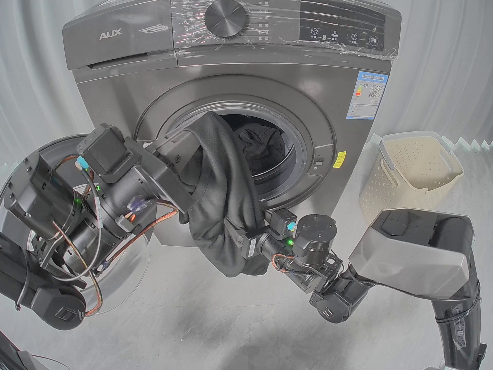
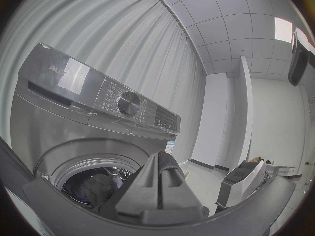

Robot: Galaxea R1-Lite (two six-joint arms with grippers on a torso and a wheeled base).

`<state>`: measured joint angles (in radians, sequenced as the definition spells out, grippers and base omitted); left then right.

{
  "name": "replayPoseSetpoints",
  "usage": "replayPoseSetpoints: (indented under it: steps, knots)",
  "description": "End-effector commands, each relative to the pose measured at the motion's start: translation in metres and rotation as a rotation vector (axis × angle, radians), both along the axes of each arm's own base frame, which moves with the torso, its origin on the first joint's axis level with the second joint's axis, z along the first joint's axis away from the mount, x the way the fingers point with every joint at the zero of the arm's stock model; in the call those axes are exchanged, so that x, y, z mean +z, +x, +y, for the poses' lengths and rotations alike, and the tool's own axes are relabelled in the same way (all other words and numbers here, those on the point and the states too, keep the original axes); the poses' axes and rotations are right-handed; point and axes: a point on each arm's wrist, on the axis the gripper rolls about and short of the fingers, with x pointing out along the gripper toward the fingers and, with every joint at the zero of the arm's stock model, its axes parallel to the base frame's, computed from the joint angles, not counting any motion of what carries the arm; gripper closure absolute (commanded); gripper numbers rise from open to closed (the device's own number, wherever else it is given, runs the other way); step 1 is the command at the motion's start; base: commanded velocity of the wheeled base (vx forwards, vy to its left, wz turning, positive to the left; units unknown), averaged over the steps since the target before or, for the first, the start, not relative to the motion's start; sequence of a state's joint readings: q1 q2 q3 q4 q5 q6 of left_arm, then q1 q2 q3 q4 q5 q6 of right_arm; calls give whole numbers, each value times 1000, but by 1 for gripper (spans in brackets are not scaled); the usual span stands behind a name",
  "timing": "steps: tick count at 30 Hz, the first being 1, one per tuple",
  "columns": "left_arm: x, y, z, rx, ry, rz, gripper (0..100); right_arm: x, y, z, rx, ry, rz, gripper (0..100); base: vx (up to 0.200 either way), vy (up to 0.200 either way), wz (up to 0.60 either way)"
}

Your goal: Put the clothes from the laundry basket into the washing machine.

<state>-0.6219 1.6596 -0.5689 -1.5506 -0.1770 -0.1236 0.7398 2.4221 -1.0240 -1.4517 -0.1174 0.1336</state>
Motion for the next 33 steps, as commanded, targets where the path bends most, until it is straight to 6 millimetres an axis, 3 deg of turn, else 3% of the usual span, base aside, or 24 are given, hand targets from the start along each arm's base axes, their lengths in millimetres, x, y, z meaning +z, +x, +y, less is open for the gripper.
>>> replayPoseSetpoints:
  steps: [1,8,12,17,20,29,33]
  knots:
    - [0,0,1,3,-3,0,100,1,2,2,1,11,-9,100,0,0,0]
    - [-5,5,4,24,9,20,100,15,0,-2,-9,43,-29,100,0,0,0]
    - [-19,20,16,83,43,62,100,37,-5,-12,-42,70,-46,100,0,0,0]
    - [-50,35,28,134,115,156,100,47,-14,-22,-55,75,-35,100,0,0,0]
    - [-80,44,37,134,213,226,100,51,-14,-27,-85,86,-28,100,0,0,0]
    - [-132,34,40,63,395,350,100,60,-17,-26,-81,104,-43,100,0,0,0]
    - [-144,36,39,48,434,376,100,61,-18,-25,-76,107,-45,100,0,0,0]
